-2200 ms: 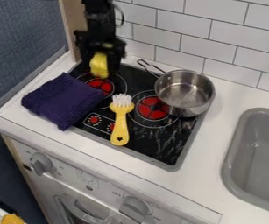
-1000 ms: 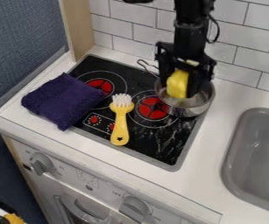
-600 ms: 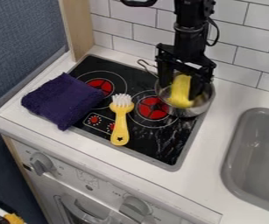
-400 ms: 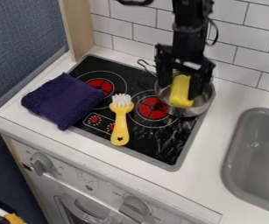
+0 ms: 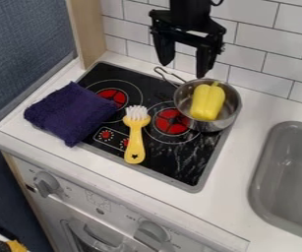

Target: Put the yellow pepper inside the silver pot

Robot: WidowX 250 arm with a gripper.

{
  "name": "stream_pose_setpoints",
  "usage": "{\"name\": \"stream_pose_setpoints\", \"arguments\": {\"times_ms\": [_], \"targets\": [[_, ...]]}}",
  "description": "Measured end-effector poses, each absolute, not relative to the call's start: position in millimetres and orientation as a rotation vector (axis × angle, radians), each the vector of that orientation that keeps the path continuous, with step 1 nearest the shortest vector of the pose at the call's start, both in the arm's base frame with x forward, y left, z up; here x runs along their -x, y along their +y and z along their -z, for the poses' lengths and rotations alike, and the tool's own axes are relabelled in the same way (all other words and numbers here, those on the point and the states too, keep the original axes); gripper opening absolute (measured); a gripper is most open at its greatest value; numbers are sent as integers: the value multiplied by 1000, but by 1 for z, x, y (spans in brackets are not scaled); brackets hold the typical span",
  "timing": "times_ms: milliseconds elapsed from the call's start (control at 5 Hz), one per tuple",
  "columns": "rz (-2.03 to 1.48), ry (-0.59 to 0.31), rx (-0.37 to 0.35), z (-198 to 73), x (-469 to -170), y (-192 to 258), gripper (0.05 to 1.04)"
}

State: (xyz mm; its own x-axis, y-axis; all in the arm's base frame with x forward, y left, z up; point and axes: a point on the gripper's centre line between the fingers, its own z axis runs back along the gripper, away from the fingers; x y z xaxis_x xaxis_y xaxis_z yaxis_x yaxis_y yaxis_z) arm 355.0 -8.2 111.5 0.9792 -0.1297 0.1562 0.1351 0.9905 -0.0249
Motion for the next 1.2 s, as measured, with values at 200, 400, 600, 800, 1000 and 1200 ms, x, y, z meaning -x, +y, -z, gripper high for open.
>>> {"name": "stream_pose_setpoints", "arguments": {"times_ms": [200,400,600,800,1000,1200], "targets": [[136,-151,29,-112,-352,-7,1001],[136,-151,29,-112,-352,-7,1001],[137,-151,27,-112,-352,-7,1001],[136,-152,30,-112,-352,-7,1001],[135,-150,31,-111,-352,-8,1001],[136,-150,29,-111,-352,-7,1001]]}}
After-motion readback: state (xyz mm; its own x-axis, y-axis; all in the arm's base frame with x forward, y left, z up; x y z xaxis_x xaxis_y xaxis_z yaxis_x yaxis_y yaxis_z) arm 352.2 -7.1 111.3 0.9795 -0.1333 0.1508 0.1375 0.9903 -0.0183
